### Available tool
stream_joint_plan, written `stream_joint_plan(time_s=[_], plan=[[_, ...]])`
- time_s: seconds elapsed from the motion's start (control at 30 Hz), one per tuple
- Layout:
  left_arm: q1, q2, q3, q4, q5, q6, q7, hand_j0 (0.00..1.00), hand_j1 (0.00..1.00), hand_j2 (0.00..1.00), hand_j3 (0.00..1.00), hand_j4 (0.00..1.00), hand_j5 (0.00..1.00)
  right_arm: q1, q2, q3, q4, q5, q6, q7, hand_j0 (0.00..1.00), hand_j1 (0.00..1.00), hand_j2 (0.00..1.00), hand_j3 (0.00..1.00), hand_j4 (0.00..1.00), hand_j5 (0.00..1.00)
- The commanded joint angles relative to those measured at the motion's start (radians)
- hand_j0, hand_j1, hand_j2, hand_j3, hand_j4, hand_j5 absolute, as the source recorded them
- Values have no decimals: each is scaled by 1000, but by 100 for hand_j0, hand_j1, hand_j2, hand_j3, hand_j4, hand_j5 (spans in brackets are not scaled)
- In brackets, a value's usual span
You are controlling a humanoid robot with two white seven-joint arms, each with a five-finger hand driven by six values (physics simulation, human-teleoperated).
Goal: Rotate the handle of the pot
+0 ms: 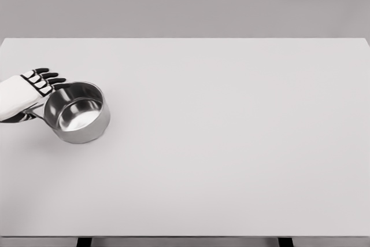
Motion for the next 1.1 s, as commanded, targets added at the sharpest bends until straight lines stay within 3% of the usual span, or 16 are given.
stream_joint_plan(time_s=[0.0,0.57,0.67,1.07], plan=[[0,-2,2,15,6,-1,0,100,100,100,100,100,100,0,0,0,0,0,0,1,100,100,100,100,100,100],[-40,-30,5,18,-31,-1,-1,100,100,100,100,100,100,0,0,0,0,0,0,0,100,100,100,100,100,100],[-48,-31,6,53,-34,-1,-1,100,100,100,100,100,100,0,0,0,0,0,0,1,100,100,100,100,100,100],[-43,-15,8,36,-28,-1,-1,100,100,100,100,100,100,0,0,0,0,0,0,0,100,100,100,100,100,100]])
